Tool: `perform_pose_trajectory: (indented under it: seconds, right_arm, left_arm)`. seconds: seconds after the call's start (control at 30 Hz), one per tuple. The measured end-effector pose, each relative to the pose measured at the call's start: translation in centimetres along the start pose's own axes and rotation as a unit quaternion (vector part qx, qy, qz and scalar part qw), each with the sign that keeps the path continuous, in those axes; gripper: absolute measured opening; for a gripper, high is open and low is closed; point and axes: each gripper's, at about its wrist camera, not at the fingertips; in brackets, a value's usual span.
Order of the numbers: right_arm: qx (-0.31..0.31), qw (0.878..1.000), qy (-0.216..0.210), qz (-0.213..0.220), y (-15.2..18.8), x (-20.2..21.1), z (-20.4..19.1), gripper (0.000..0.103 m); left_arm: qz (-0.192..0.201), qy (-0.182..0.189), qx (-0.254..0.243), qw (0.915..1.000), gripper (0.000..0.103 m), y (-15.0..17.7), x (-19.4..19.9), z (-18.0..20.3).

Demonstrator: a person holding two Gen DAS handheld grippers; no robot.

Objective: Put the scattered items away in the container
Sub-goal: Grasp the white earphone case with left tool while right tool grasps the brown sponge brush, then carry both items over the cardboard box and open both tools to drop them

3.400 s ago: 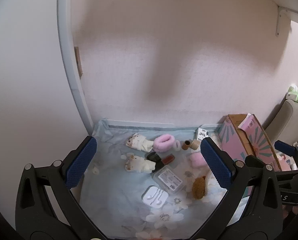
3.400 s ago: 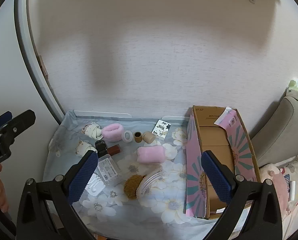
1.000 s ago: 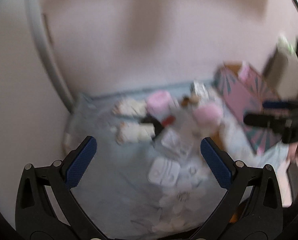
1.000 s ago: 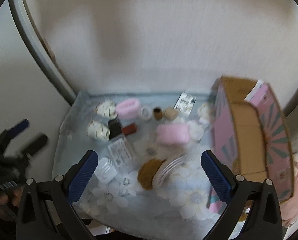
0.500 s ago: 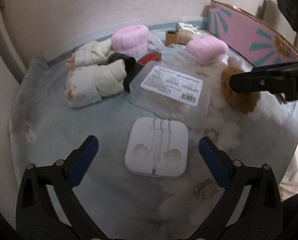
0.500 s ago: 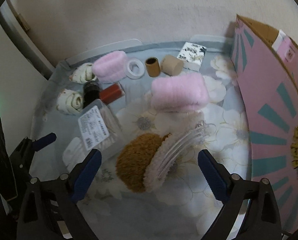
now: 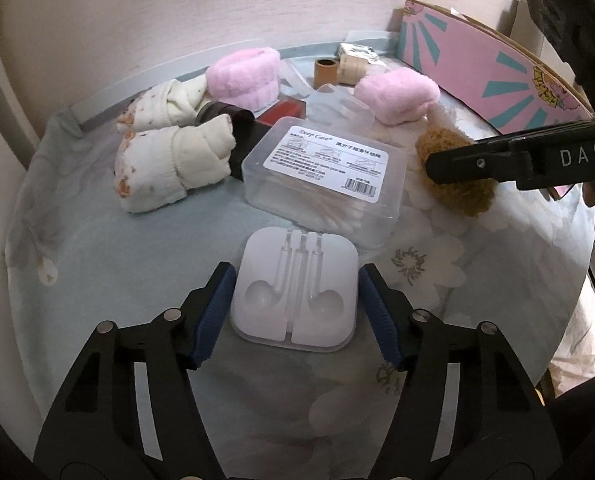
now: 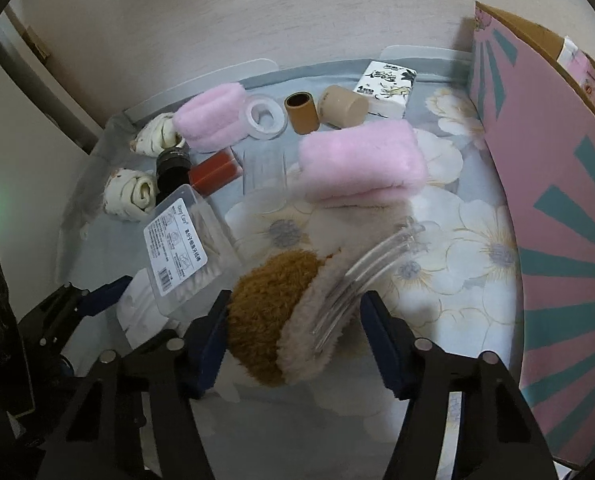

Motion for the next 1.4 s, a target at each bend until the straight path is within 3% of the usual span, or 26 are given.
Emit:
perform_pose_trajectory:
  seconds: [0.33, 0.63, 0.87, 1.1, 1.4]
  right_arm:
    - [0.001, 1.0, 0.006, 0.007, -0.8, 1.6, -0.3, 0.033]
    - [-0.014, 0.999, 0.013, 0.042, -1.7, 6.1, -0.8, 0.029]
    - [-0.013, 0.994, 0.03, 0.101, -3.6, 11.9, -1.0, 0.029]
    - [0.0, 0.988, 0.043, 0.147, -5.0, 17.2, 1.6, 0.029]
    - [0.027, 0.986, 0.063, 0.155, -3.1, 21.5, 8.5, 0.029]
  left_arm:
    - [0.012, 0.013, 0.023, 0.9996, 0.061, -1.9, 2.9, -0.5]
    - [0.045, 0.026, 0.023, 0.9984, 0.061, -5.2, 7.1, -0.5]
    - [0.074, 0.034, 0.028, 0.9963, 0.061, -8.8, 9.7, 0.1]
    - [0.112, 0.024, 0.002, 0.9934, 0.061, -13.3, 12.4, 4.3]
    - [0.105, 0.049, -0.015, 0.9932, 0.061, -18.0, 11.3, 13.8]
Point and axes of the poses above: each gripper's, at about its wrist camera, not at the fingertips, and x roughly against the way its jaws point, z to its right, y to its underside, and after that the axes turned 11 degrees about x, right-handed
